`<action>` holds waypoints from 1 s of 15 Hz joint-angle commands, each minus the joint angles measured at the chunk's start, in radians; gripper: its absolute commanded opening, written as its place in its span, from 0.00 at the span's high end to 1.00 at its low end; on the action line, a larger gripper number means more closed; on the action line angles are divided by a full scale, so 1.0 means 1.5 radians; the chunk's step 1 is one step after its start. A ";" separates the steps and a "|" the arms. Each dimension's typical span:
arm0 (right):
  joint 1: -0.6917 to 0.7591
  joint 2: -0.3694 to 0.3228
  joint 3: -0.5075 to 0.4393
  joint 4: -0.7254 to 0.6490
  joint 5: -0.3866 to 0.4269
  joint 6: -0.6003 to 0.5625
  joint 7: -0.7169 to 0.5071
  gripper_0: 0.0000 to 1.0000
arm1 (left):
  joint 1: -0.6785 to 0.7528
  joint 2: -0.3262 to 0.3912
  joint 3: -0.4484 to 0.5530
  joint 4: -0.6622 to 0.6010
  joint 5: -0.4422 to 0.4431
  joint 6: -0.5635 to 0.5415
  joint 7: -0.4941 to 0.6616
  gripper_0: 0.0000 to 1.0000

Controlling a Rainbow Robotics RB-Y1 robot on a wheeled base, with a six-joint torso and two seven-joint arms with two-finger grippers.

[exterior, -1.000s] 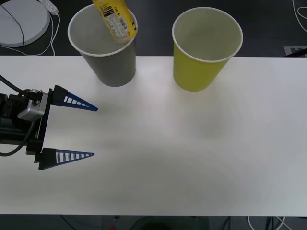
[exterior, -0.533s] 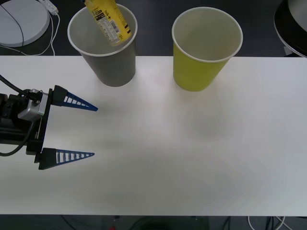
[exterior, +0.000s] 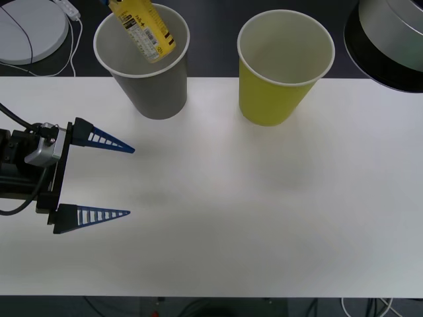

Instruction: Put the can into the green bin and the plastic bottle into the gray bin

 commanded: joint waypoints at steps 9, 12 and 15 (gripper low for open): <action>-0.002 0.001 0.000 0.000 0.017 0.005 0.008 0.27 | 0.000 0.000 0.000 0.000 0.000 0.000 0.000 0.00; -0.002 0.001 0.001 0.003 0.014 0.013 0.030 0.00 | 0.000 0.000 0.000 0.000 0.000 0.000 0.000 0.00; -0.002 0.001 0.000 0.003 0.012 0.013 0.031 0.00 | 0.000 0.000 0.000 0.000 0.000 0.000 0.000 0.00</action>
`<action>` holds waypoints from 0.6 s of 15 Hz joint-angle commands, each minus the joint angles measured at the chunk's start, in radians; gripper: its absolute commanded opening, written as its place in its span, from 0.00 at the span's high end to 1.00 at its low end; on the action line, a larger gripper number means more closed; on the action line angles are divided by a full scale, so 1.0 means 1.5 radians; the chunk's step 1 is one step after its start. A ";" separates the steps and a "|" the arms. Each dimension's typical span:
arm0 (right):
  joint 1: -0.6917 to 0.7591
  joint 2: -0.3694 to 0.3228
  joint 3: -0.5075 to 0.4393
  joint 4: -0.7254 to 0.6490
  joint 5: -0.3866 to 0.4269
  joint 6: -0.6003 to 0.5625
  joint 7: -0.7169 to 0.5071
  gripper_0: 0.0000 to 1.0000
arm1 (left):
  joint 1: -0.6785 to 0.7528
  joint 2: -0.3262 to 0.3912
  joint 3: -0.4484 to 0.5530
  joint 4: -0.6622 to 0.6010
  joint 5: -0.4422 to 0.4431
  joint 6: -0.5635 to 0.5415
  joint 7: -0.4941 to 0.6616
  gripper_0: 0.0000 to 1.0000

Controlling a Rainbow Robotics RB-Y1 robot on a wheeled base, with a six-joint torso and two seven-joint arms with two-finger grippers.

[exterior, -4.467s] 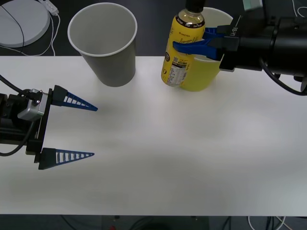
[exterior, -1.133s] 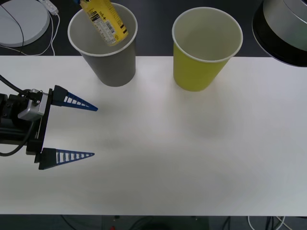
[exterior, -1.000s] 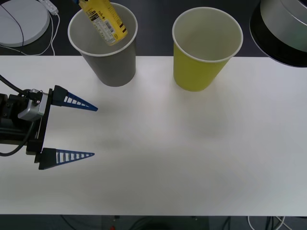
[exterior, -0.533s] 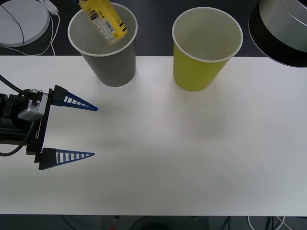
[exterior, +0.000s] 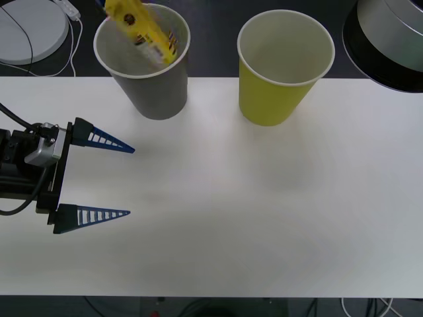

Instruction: Put the can into the green bin and the plastic bottle into the gray bin

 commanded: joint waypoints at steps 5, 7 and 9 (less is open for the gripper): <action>0.000 0.000 0.001 0.001 -0.003 0.000 0.001 0.00 | 0.000 0.000 0.000 0.000 0.000 0.000 0.000 0.00; 0.000 0.001 0.001 0.000 -0.003 0.000 0.001 0.00 | 0.000 0.000 0.000 0.000 0.000 0.000 0.000 0.00; 0.000 0.000 0.001 0.000 -0.004 0.000 0.001 0.00 | 0.000 0.000 0.000 0.000 0.000 0.000 0.000 0.00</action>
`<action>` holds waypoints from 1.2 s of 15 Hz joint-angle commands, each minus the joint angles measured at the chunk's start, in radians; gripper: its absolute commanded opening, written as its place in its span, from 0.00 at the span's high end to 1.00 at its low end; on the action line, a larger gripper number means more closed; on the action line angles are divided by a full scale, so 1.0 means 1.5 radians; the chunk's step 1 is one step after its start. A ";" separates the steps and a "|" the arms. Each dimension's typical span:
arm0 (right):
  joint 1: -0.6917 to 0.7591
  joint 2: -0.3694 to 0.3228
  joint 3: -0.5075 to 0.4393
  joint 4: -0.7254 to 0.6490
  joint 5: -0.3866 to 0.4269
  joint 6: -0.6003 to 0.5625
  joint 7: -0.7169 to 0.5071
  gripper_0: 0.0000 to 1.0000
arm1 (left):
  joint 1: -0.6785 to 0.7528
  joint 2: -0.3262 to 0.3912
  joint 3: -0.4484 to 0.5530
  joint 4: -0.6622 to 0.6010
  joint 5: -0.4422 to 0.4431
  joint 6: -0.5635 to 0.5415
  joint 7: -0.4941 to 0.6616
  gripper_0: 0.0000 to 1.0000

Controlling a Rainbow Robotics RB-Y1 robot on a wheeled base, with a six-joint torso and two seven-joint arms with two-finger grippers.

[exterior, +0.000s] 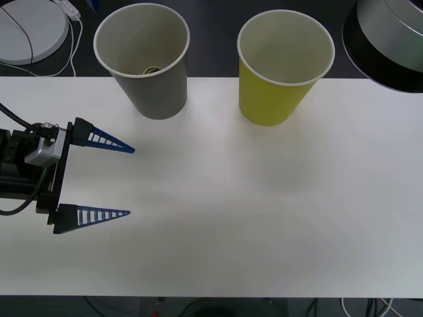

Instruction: Put the can into the green bin and the plastic bottle into the gray bin

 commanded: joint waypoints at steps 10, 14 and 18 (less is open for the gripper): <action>0.096 -0.114 -0.086 -0.126 -0.052 0.001 0.119 0.00 | 0.000 0.000 0.000 0.000 0.000 0.000 0.000 0.00; 0.150 -0.186 -0.097 -0.223 -0.110 0.031 0.166 0.00 | 0.000 0.000 0.000 0.000 0.000 0.000 0.000 0.00; 0.211 -0.257 -0.134 -0.338 -0.110 0.054 0.180 0.00 | 0.000 0.000 0.000 0.000 0.000 0.000 0.000 0.00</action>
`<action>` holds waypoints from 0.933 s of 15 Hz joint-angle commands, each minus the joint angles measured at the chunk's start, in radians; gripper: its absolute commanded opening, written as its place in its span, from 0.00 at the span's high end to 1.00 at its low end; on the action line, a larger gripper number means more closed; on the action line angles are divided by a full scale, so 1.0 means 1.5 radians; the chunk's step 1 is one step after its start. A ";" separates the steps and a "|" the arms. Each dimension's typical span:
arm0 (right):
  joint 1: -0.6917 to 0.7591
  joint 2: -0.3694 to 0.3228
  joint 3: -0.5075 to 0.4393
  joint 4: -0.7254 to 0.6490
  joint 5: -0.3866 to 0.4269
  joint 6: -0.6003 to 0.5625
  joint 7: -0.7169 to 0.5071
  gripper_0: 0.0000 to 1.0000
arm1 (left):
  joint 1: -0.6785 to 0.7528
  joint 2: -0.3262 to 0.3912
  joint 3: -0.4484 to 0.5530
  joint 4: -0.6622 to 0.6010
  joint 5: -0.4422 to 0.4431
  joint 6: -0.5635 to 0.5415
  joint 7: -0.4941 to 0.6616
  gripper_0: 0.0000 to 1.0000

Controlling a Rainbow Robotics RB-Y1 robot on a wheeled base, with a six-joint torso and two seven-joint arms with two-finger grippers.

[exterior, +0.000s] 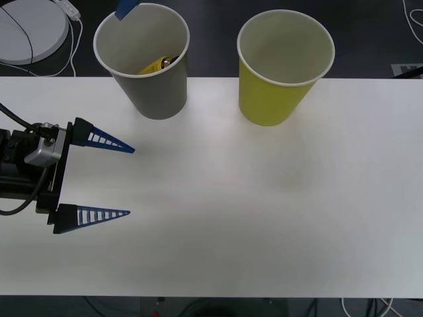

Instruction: Put the can into the green bin and the plastic bottle into the gray bin

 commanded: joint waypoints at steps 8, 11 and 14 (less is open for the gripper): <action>0.175 -0.144 -0.109 -0.205 -0.041 0.032 0.163 0.00 | 0.000 0.000 0.000 0.000 0.000 0.000 0.000 0.00; 0.243 -0.206 -0.151 -0.305 -0.042 0.042 0.185 0.00 | 0.000 0.000 0.000 0.000 0.000 0.000 0.000 0.00; 0.332 -0.275 -0.203 -0.418 -0.037 0.050 0.201 0.00 | 0.000 0.000 0.000 0.000 0.000 0.000 0.000 0.00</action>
